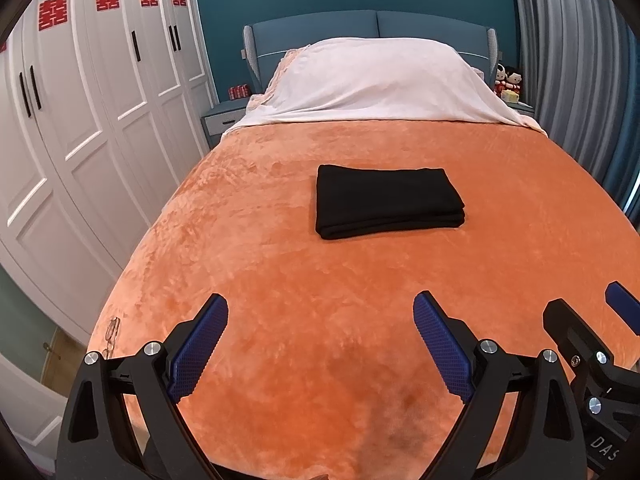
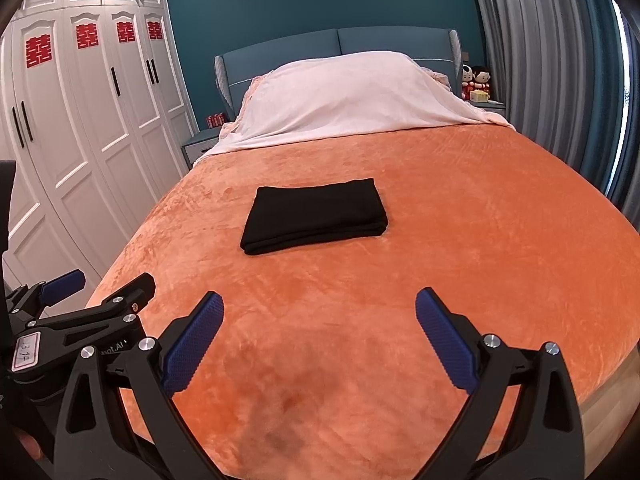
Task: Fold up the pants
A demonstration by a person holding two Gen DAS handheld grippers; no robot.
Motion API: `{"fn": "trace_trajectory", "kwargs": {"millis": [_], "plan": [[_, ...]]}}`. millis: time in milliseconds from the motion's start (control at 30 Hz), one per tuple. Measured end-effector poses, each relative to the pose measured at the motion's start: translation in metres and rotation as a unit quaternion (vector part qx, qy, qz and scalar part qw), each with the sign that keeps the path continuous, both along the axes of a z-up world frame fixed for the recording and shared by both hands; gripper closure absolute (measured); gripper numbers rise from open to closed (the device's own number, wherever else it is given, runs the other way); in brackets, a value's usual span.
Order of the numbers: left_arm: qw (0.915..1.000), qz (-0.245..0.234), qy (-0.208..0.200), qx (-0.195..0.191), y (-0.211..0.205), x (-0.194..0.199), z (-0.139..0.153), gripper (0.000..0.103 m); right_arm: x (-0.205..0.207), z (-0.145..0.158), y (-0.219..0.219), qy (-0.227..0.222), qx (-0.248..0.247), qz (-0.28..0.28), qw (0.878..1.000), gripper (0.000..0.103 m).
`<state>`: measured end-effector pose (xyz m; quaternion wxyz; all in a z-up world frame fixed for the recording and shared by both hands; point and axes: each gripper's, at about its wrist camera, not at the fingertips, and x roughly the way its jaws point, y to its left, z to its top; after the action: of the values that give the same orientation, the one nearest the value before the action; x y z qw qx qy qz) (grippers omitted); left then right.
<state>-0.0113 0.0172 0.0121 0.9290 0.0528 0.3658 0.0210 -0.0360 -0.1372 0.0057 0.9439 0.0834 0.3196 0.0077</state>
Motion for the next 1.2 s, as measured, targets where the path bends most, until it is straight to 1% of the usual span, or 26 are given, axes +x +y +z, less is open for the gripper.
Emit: {"fn": "trace_trajectory", "kwargs": {"millis": [133, 233, 400, 433, 767, 867, 967, 1067, 1200], "plan": [[0.9999, -0.005, -0.009, 0.004, -0.0041, -0.0029, 0.0036, 0.011, -0.0001, 0.0006, -0.0016, -0.001, -0.001, 0.001, 1.0, 0.008], [0.9999, -0.012, -0.01, -0.004, -0.0051, -0.0028, 0.0057, 0.011, -0.0005, 0.0015, -0.0027, -0.002, 0.0, 0.001, 1.0, 0.008], [0.9992, -0.024, 0.001, -0.032, -0.0013, 0.0004, 0.006, 0.011, -0.0013, 0.0034, -0.0045, -0.004, 0.0, 0.0, 1.0, 0.008], [0.9992, -0.024, 0.002, -0.032, -0.0011, 0.0006, 0.0056, 0.011, -0.0025, 0.0038, -0.004, -0.005, -0.001, -0.001, 1.0, 0.008], [0.9997, -0.019, -0.01, -0.008, -0.0052, -0.0019, 0.0064, 0.011, -0.0041, 0.0049, -0.0027, -0.006, -0.001, -0.004, 1.0, 0.008], [0.9998, -0.017, -0.01, -0.008, -0.0063, -0.0031, 0.006, 0.011, -0.0034, 0.0056, -0.0039, -0.007, -0.001, -0.004, 1.0, 0.008], [0.9997, -0.013, -0.018, -0.008, -0.0069, -0.0055, 0.0072, 0.011, -0.0054, 0.0059, -0.003, -0.008, 0.001, -0.007, 1.0, 0.008], [0.9991, -0.029, -0.011, -0.031, -0.0052, -0.0034, 0.0059, 0.011, -0.0056, 0.0066, -0.0045, -0.009, 0.0, -0.007, 1.0, 0.008], [0.9996, -0.021, -0.006, -0.016, -0.007, -0.0022, 0.0034, 0.011, -0.0073, 0.0056, -0.0037, -0.003, 0.0, -0.011, 1.0, 0.008]]}}
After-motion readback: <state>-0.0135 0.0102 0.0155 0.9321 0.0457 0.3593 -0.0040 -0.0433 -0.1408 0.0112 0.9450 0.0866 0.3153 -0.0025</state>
